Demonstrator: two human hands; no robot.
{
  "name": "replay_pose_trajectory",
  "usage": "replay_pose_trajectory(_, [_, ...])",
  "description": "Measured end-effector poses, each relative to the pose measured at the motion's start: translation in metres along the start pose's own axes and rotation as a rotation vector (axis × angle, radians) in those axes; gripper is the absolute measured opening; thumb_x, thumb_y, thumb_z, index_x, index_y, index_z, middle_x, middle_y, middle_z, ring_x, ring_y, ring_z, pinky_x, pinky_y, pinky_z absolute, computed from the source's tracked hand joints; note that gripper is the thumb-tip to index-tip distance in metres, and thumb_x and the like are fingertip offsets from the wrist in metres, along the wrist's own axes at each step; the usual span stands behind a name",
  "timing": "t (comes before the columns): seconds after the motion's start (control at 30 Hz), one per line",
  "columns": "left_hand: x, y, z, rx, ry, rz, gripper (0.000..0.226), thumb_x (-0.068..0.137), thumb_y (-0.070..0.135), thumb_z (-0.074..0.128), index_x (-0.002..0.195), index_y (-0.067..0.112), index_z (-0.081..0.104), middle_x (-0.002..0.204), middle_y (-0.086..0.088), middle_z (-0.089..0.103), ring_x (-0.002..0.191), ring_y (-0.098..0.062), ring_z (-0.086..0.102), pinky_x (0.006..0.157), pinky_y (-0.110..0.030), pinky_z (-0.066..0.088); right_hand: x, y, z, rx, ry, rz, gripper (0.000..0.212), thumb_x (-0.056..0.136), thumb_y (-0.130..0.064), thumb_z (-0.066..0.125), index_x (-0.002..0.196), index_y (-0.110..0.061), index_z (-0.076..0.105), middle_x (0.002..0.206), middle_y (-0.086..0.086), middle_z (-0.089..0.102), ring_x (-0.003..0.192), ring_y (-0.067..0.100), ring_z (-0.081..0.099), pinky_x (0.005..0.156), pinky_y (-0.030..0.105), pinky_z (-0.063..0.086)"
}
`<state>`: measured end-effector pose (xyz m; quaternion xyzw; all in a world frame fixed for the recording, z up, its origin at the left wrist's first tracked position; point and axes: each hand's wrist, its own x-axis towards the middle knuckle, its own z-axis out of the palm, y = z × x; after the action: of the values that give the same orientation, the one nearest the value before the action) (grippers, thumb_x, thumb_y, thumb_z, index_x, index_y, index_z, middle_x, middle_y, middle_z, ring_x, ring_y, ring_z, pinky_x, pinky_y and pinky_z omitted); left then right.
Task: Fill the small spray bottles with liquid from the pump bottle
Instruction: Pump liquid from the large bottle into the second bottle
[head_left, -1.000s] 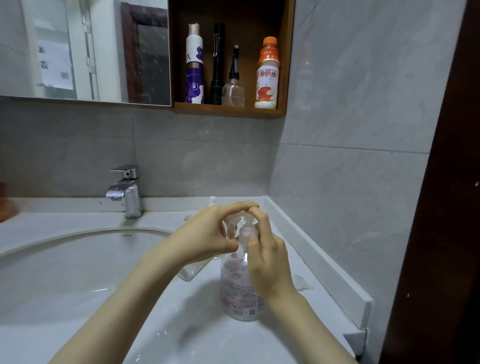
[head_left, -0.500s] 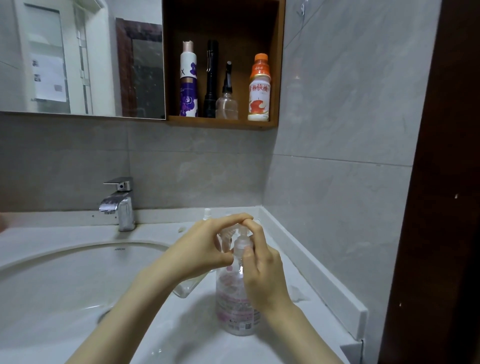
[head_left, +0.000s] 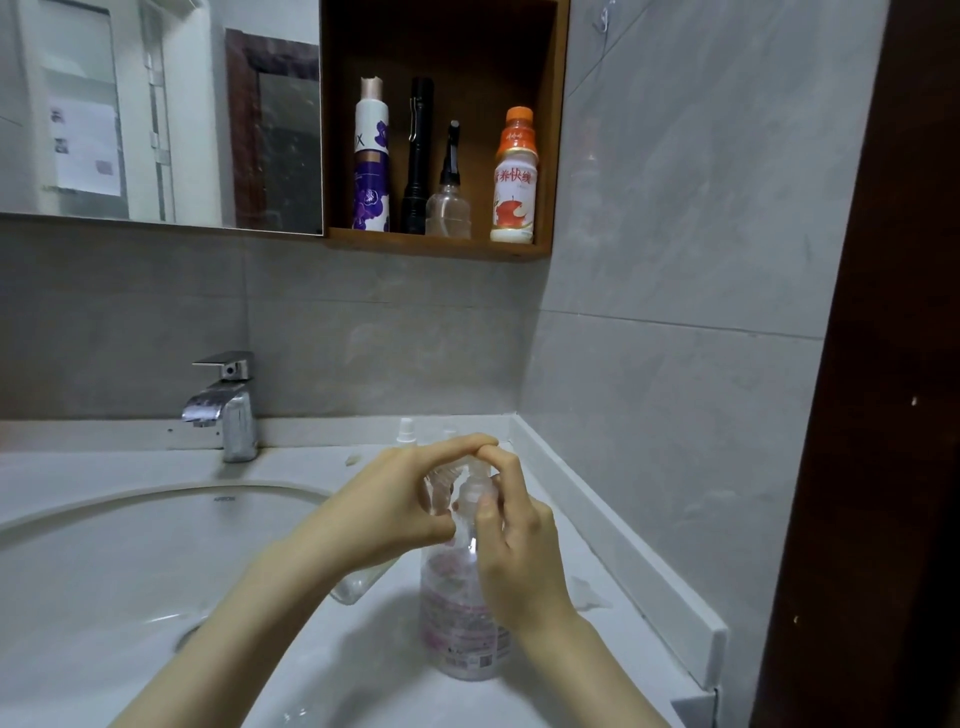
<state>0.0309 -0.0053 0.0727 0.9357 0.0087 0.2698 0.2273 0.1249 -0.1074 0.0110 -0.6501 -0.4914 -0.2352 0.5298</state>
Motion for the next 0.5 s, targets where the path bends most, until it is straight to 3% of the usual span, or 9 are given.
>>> replay_pose_trajectory(0.13, [0.0035, 0.0073, -0.0049, 0.045, -0.031, -0.026, 0.078, 0.068, -0.001, 0.059, 0.122, 0.055, 0.046, 0.059, 0.015, 0.058, 0.061, -0.002, 0.057, 0.059, -0.019, 0.047, -0.001, 0.0009, -0.0012, -0.012, -0.022, 0.015, 0.042, 0.081, -0.041, 0.02, 0.121, -0.048, 0.032, 0.053, -0.024, 0.046, 0.05, 0.001, 0.041, 0.055, 0.024, 0.033])
replay_pose_trajectory(0.27, [-0.0004, 0.0097, -0.0048, 0.04, -0.03, -0.04, 0.078, 0.069, 0.0, 0.059, 0.125, 0.052, 0.047, 0.06, 0.013, 0.056, 0.058, -0.002, 0.055, 0.055, -0.016, 0.044, -0.0025, -0.0008, -0.0015, -0.009, -0.029, 0.016, 0.043, 0.081, -0.042, 0.02, 0.121, -0.047, 0.033, 0.059, -0.032, 0.05, 0.049, -0.001, 0.041, 0.053, 0.017, 0.028])
replay_pose_trajectory(0.5, [-0.001, 0.0103, -0.0056, 0.048, -0.034, -0.031, 0.079, 0.069, 0.0, 0.058, 0.123, 0.056, 0.045, 0.058, 0.014, 0.056, 0.055, -0.001, 0.055, 0.052, -0.014, 0.043, -0.0019, -0.0017, -0.0026, -0.005, -0.025, 0.012, 0.042, 0.081, -0.041, 0.021, 0.12, -0.046, 0.034, 0.059, -0.031, 0.05, 0.049, 0.002, 0.043, 0.052, 0.017, 0.028])
